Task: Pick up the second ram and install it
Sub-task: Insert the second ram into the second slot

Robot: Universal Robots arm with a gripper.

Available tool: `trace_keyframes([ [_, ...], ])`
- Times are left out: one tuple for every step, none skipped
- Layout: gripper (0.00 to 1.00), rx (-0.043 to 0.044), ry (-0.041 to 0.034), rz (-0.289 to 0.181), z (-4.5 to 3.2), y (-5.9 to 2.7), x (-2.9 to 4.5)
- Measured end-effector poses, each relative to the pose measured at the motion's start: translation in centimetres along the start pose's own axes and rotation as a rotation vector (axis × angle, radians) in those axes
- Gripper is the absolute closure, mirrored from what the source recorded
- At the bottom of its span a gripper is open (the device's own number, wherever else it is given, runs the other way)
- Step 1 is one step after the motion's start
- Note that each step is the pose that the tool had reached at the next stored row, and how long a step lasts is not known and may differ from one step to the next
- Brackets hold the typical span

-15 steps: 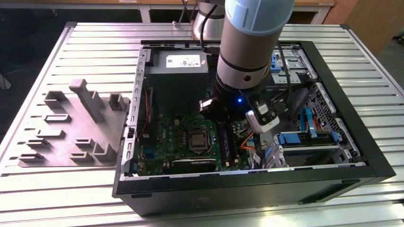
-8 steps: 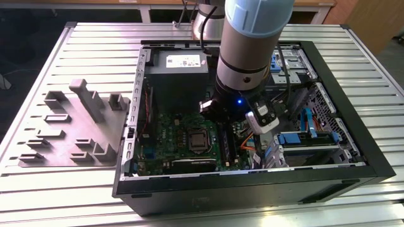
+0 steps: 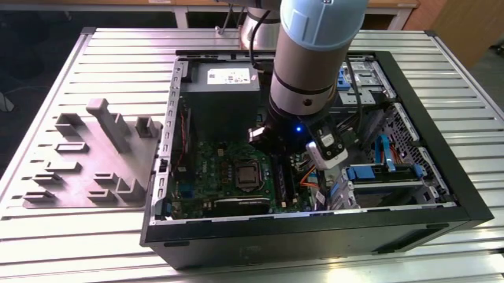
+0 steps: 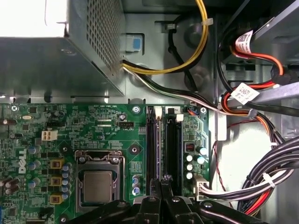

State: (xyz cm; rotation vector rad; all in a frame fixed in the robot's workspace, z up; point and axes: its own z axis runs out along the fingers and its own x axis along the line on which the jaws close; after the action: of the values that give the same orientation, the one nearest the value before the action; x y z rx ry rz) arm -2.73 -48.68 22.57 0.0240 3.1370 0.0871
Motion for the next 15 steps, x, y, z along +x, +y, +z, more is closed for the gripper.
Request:
trace_keyframes([
  [0.89,0.0001,0.0,0.0,0.03,-0.01,0.01],
  [0.89,0.0001,0.0,0.0,0.03,-0.01,0.01],
  [0.89,0.0002,0.0,0.0,0.03,-0.01,0.01],
  [0.89,0.0002,0.0,0.0,0.04,-0.02,0.02],
  [0.89,0.0002,0.0,0.0,0.05,-0.02,0.02],
  [0.89,0.0001,0.0,0.0,0.05,-0.02,0.02],
  [0.89,0.0001,0.0,0.0,0.05,-0.01,0.02],
  [0.89,0.0,-0.0001,0.002,0.06,-0.02,0.01],
  [0.89,0.0,-0.0002,0.004,0.06,-0.02,0.01],
  [0.89,0.0,-0.0003,0.006,0.06,-0.02,0.0],
  [0.89,0.0,-0.0003,0.006,0.06,-0.02,-0.01],
  [0.89,0.0001,-0.0004,0.007,0.06,-0.02,-0.01],
  [0.89,0.0001,-0.0004,0.008,0.06,-0.02,-0.01],
  [0.89,0.0002,-0.0004,0.008,0.06,-0.02,-0.01],
  [0.89,0.0002,-0.0004,0.008,0.07,-0.03,-0.01],
])
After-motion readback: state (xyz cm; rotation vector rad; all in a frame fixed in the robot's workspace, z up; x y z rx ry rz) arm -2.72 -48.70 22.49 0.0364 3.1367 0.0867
